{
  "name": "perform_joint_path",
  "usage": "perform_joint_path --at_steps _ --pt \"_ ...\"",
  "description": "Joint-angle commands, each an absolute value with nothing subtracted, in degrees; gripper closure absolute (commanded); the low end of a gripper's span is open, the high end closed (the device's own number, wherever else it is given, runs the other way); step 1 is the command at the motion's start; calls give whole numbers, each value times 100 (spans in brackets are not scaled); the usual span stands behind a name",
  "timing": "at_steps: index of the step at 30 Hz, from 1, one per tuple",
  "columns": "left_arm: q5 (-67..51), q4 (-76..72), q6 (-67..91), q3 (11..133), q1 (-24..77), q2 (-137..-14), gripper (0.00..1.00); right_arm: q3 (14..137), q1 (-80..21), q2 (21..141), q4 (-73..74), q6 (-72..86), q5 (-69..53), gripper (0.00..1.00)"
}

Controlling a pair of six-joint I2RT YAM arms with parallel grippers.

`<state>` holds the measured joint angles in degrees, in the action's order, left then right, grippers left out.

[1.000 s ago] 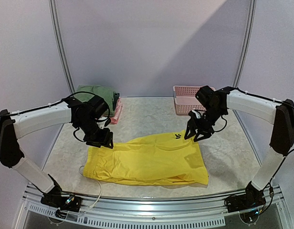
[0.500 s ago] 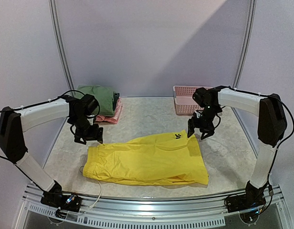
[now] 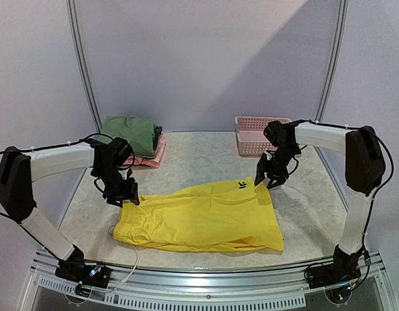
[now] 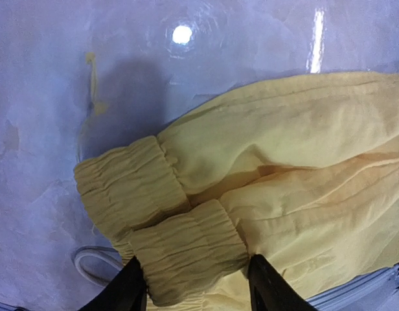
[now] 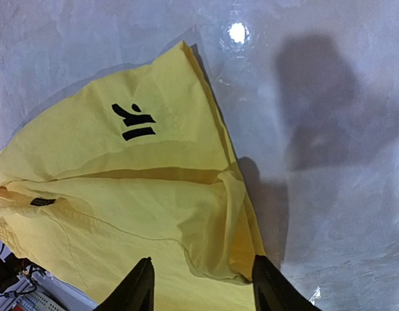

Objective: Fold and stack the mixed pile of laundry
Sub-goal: Adjust the rectangle-folded shorts at the center of the board.

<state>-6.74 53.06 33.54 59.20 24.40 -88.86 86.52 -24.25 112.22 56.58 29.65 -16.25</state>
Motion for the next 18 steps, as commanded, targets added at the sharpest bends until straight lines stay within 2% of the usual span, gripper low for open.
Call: perform_joint_path --at_steps 1,3,7,9,11,18 --pt "-1034 4915 3482 5790 2382 -8780 57 8580 -2396 11411 5330 3004 -1854 54" --pt "-1102 4865 3510 5763 2382 -8782 68 8616 -2383 11470 5313 3006 -1882 60" --pt "-1159 4877 3550 5723 2372 -8718 99 8668 -2365 11566 5346 2976 -1885 84" --pt "-1155 4931 3596 5724 2362 -8640 100 8726 -2364 11552 5416 2958 -1850 94" --pt "-1149 4987 3663 5706 2351 -8499 100 8808 -2361 11508 5503 2923 -1804 100" --pt "-724 5369 3975 5636 2283 -7700 100 9131 -2360 11256 5796 2819 -1750 100"
